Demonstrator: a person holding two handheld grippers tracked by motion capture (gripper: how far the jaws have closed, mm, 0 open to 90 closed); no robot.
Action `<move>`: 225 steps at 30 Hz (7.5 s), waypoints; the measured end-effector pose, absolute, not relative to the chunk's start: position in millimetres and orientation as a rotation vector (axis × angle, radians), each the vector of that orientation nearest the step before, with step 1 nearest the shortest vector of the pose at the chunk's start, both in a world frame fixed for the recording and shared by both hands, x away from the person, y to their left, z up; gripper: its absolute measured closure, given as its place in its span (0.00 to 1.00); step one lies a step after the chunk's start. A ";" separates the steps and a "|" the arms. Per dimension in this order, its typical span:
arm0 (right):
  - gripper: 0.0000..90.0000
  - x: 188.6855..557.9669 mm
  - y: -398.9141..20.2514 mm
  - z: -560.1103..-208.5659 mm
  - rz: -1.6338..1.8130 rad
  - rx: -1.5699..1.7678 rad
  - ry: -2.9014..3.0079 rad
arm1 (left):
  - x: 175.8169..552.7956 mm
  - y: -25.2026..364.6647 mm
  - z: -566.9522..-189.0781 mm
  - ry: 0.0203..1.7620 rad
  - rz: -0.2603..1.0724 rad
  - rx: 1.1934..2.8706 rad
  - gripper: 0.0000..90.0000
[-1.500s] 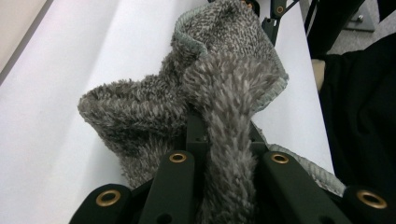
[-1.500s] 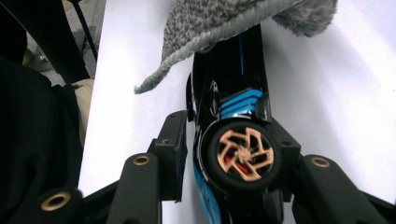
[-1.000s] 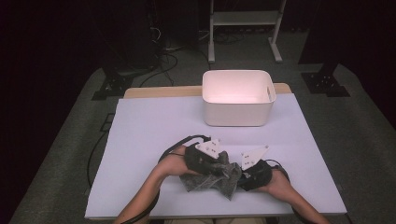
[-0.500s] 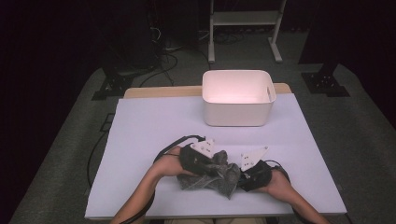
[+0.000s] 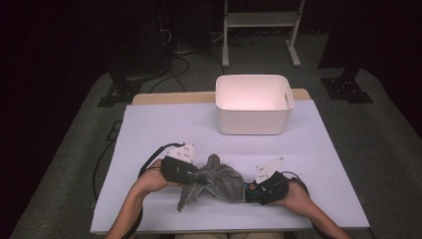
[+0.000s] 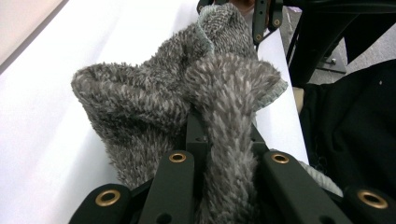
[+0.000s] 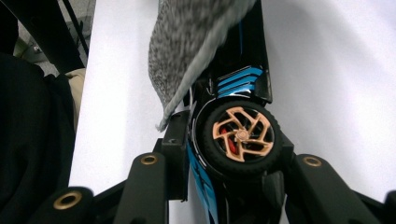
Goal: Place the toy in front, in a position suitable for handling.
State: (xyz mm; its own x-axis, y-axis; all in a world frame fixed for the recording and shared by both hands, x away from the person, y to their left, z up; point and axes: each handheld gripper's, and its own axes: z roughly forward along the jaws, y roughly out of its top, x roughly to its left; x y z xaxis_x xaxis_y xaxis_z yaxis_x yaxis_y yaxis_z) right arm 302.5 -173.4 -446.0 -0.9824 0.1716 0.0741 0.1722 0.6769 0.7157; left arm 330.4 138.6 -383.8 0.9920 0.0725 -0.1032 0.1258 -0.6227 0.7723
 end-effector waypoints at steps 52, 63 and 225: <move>0.56 319.5 -95.5 -423.1 -0.812 -0.183 -3.002 | 326.9 140.9 -418.7 0.161 -0.169 2.223 0.88; 0.61 327.0 -107.3 -419.0 -1.134 -0.258 -2.906 | 327.7 177.5 -416.4 0.256 -0.078 2.232 0.88; 0.62 313.7 -153.3 -405.0 -1.565 -0.264 -2.740 | 329.6 70.3 -306.4 -0.035 -0.065 2.292 0.90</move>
